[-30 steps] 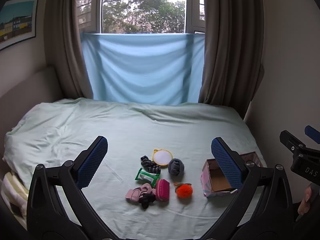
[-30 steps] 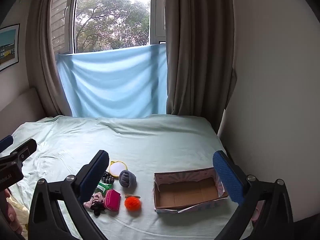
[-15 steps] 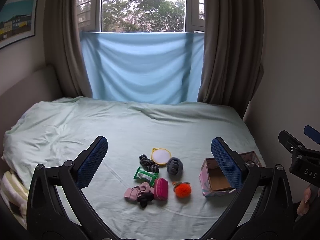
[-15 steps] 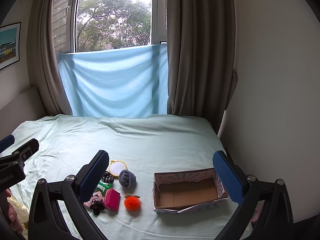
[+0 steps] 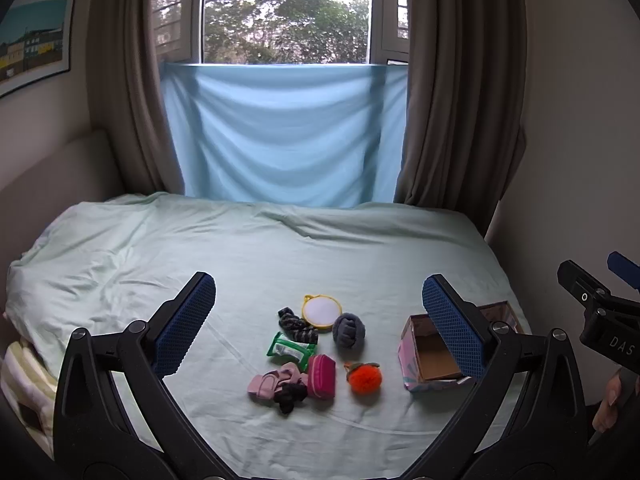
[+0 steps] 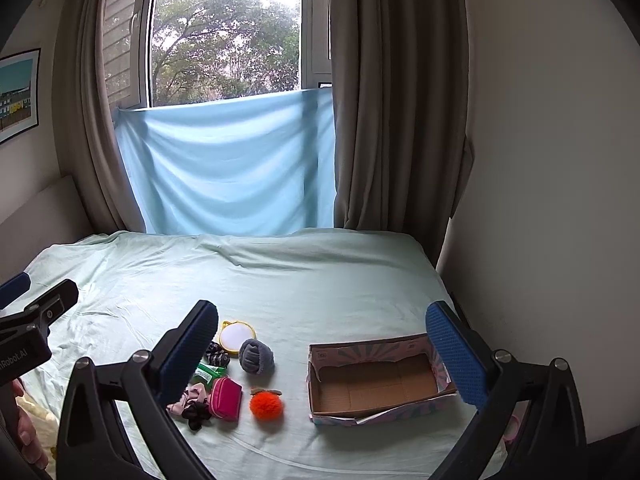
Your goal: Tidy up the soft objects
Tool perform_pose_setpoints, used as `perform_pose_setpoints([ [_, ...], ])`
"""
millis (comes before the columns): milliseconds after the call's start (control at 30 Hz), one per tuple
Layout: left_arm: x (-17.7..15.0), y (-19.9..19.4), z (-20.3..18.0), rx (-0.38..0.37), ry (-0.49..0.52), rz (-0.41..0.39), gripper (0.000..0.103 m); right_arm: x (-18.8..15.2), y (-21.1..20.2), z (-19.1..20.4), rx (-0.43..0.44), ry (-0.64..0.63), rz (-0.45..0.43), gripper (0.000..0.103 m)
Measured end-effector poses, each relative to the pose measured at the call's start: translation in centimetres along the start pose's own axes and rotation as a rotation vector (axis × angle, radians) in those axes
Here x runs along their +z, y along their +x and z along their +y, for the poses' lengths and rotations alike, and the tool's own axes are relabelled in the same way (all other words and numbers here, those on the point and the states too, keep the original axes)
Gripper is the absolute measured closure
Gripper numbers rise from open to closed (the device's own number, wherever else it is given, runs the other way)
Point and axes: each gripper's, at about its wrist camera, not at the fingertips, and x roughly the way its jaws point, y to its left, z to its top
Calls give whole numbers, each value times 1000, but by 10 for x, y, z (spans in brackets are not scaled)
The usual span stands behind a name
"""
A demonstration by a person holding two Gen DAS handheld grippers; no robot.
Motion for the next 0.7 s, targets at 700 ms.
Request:
perform_pose_setpoints([
  [700,3,-9,6,6,-11,2,1,-1,-2,-5,17,18,-18,0],
])
